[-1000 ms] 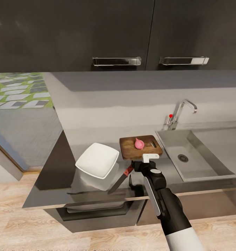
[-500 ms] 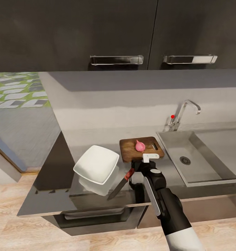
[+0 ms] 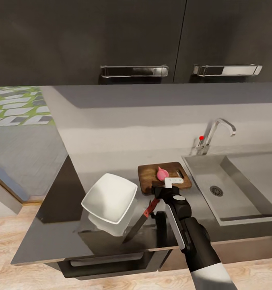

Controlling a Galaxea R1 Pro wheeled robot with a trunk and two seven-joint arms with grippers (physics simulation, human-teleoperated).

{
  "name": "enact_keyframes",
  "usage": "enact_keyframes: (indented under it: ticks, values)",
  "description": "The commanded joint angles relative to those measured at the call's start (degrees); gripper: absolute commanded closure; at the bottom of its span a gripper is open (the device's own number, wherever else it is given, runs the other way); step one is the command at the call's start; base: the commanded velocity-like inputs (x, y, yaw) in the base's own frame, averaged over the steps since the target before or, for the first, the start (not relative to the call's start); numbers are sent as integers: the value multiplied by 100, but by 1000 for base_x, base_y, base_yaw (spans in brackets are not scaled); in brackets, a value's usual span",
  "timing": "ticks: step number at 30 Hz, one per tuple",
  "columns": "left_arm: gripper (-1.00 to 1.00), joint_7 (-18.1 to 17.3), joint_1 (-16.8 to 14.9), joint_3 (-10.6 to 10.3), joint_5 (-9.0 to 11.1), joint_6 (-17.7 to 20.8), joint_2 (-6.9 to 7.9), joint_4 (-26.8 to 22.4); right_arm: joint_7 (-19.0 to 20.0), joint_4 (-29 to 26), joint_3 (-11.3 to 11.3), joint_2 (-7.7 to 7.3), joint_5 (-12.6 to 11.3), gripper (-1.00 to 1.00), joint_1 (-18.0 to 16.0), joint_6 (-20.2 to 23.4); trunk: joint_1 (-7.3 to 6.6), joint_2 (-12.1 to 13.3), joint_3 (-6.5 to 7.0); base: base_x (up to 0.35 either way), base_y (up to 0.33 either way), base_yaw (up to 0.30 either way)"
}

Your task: In the kitchen, take the Vidalia onion out of the sink, dice it on the chopping board with the paring knife, put the diced onion into the bowl on the countertop, then place both the paring knife and the chopping board into the sink.

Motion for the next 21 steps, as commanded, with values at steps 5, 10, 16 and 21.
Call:
enact_keyframes:
  ticks: [5, 10, 16, 21]
  values:
    - [-100, 53, 0, -35, 20, -13, 9, -10, -41, -5, 8, 0, -26, -100, -6, 27, 3, -10, -9, 16, 0, 0]
    - [-100, 51, -2, -38, 20, -13, 9, -10, -41, -4, 8, 0, -26, -100, -5, 28, 3, -10, -9, -11, 0, 0]
    - [-100, 48, 1, -42, 20, -13, 9, -10, -41, -4, 8, 0, -26, -100, -4, 27, 3, -10, -9, -221, 0, 0]
    - [-100, 47, 1, -42, 20, -13, 9, -10, -41, -4, 9, 0, -26, -100, -4, 27, 3, -10, -9, -164, 0, 0]
